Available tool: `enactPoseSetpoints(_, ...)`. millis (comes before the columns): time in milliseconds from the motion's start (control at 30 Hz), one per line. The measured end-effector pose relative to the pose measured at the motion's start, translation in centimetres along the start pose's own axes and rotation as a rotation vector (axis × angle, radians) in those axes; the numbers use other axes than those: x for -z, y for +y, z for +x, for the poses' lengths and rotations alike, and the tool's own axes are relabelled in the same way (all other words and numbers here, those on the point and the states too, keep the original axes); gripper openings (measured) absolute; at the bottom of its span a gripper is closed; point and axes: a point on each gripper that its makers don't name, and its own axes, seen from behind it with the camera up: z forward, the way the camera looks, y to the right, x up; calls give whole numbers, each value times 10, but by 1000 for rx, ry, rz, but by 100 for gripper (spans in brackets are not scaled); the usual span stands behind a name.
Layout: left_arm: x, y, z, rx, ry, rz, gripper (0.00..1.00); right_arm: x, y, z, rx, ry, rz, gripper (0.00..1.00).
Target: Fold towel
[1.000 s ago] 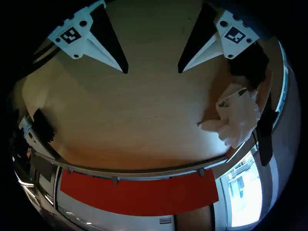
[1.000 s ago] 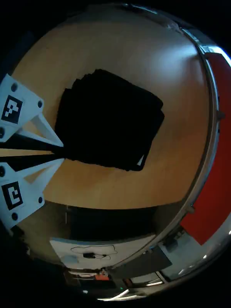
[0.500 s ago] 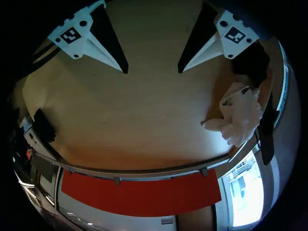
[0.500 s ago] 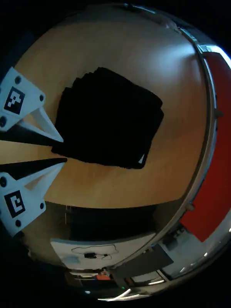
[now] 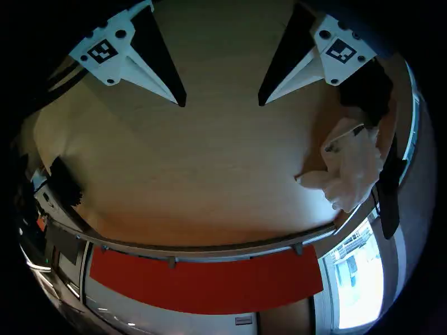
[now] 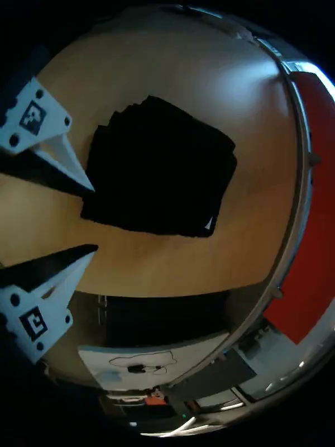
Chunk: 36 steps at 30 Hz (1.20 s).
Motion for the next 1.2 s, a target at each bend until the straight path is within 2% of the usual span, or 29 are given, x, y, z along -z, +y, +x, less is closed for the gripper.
enactPoseSetpoints(67,0,0,1,0,1,0,96,2,0,3,-9,10,2,71)
enactPoseSetpoints(200,-1,0,1,2,2,-1,96,6,-3,8,-24,24,21,87)
enactPoseSetpoints(700,-2,1,4,5,7,-7,96,20,-11,36,-25,84,59,87)
enactPoseSetpoints(1200,2,-8,2,21,4,24,96,7,-12,83,-21,136,74,87)
